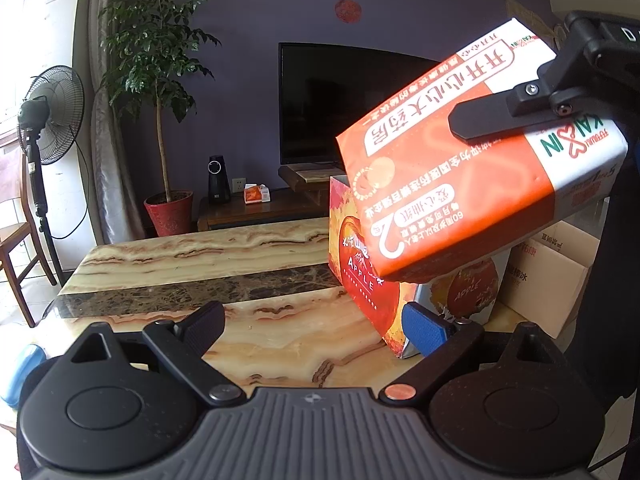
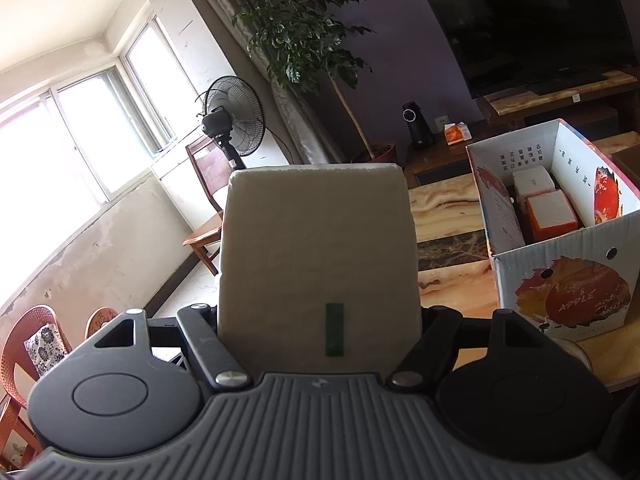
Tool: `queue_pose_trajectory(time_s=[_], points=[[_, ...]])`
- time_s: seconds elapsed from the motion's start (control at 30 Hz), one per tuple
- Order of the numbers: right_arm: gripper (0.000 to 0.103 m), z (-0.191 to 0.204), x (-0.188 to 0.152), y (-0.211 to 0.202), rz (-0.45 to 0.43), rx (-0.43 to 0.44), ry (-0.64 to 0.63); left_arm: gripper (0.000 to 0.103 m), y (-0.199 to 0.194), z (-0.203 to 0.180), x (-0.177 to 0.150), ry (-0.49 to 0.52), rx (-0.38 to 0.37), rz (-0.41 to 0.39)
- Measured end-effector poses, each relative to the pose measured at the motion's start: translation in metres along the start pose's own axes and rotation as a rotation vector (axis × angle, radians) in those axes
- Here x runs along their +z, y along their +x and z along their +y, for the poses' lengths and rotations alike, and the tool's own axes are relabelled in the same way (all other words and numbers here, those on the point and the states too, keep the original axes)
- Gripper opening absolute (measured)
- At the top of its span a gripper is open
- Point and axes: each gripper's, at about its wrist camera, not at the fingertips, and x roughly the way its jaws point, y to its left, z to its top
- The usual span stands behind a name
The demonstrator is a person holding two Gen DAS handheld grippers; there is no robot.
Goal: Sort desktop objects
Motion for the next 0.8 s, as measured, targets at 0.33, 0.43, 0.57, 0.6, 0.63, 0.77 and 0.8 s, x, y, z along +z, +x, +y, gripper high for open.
queue_pose_trajectory(time_s=[0.33,0.43,0.57,0.6,0.63,0.77,0.8], points=[[0.076,0.0079,-0.0021,0.0019,0.009,0.014,-0.01,0.095,0.0009,-0.0018,-0.0014,0.004,0.0,0.001],[0.076,0.0092,-0.0032,0.0026,0.012,0.016,-0.012,0.095,0.0011,-0.0037,-0.002,0.005,0.001,0.001],[0.076,0.0099,-0.0041,0.0031,0.016,0.02,-0.01,0.095,0.0017,-0.0049,-0.0028,0.008,0.002,0.001],[0.076,0.0101,-0.0045,0.0031,0.017,0.022,-0.01,0.095,0.002,-0.0045,-0.0027,0.008,0.002,0.001],[0.076,0.0103,-0.0048,0.0031,0.017,0.024,-0.008,0.095,0.002,-0.0047,-0.003,0.008,0.003,0.001],[0.076,0.0097,-0.0049,0.0018,0.015,0.047,0.016,0.095,0.0015,-0.0046,-0.0038,0.005,0.005,0.0],[0.076,0.0094,-0.0048,0.0015,0.014,0.055,0.023,0.095,0.0014,-0.0043,-0.004,0.003,0.007,-0.001]])
